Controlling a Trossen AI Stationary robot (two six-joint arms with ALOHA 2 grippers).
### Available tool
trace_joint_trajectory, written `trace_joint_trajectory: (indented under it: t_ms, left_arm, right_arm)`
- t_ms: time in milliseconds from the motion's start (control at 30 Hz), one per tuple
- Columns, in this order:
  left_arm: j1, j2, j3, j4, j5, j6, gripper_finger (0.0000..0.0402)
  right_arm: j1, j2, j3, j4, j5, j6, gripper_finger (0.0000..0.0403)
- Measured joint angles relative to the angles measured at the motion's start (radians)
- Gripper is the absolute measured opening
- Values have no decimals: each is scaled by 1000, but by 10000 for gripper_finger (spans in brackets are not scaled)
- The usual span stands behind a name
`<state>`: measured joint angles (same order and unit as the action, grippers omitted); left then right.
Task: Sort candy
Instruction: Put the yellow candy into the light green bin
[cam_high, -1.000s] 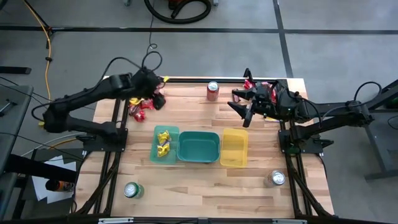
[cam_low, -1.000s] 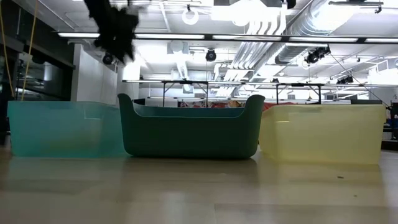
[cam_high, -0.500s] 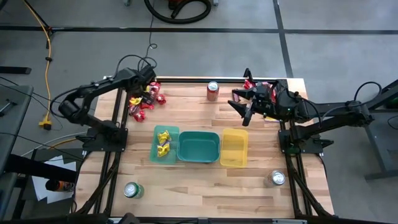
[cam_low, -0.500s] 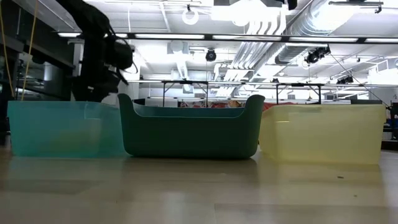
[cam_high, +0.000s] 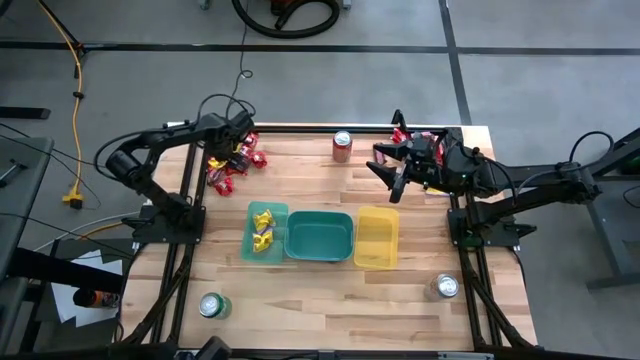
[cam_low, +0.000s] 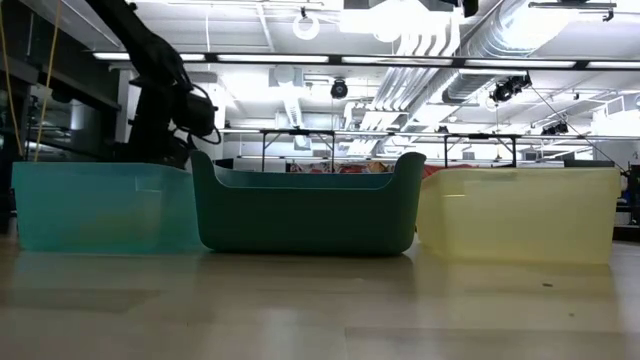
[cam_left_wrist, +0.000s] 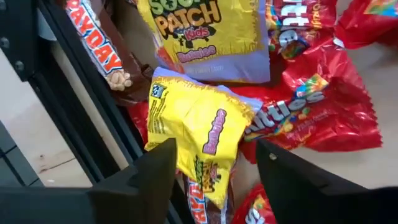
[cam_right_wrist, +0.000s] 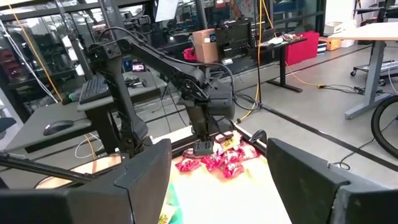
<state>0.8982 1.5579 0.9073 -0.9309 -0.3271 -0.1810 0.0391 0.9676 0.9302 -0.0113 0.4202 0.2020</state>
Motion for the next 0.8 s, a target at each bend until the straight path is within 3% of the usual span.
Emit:
trace_joint_trajectory:
  t_ms: [267, 333, 500, 600, 800]
  left_arm:
    - [0, 48, -11, 1, -1, 27, 34]
    - [-2, 26, -11, 1, 7, 27, 10]
    - [-22, -98, 25, -12, 12, 64, 3]
    - [-34, -214, 78, -2, 68, 69, 2]
    - [-95, -460, 121, 225, 420, 67, 1]
  right_arm:
    - [0, 0, 0, -8, 0, 8, 260]
    - [0, 0, 0, -8, 0, 9, 260]
    - [0, 0, 0, -8, 0, 1, 260]
    - [-8, 0, 0, -7, 0, 0, 260]
    - [-32, 0, 0, 27, -7, 40, 259]
